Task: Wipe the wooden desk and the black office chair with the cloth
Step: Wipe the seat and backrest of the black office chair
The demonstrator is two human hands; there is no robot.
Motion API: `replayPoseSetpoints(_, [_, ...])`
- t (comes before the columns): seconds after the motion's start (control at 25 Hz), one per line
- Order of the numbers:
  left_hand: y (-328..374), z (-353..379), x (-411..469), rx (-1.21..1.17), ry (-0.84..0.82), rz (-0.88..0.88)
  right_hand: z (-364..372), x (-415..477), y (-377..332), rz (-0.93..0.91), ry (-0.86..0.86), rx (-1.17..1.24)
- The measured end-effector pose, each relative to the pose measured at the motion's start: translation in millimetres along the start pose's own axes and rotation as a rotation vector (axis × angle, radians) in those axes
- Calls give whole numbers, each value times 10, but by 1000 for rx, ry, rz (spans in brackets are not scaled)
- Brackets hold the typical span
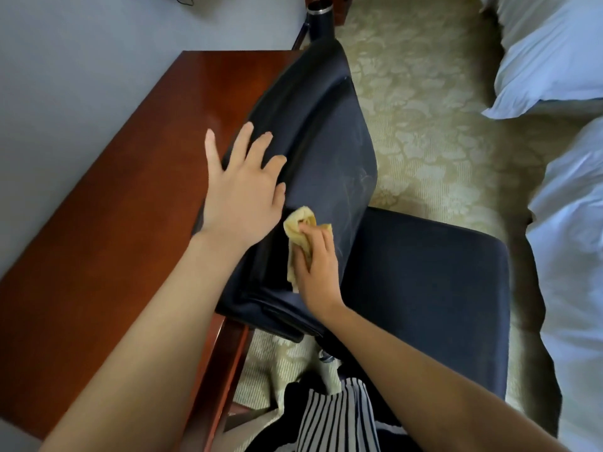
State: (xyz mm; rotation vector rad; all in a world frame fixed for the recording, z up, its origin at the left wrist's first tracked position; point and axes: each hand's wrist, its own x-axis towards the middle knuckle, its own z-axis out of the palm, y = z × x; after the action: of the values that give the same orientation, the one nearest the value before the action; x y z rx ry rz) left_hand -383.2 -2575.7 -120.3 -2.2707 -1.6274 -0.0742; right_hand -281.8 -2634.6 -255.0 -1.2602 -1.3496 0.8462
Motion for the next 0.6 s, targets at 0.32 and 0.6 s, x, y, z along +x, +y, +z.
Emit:
replayPoseSetpoints(0.32, [93,136,204,262,-96,-72,-155,-56,584,664,101,162])
replayPoseSetpoints(0.6, [119,138,205,252,-84,-69,-202,972,123,706,237,286])
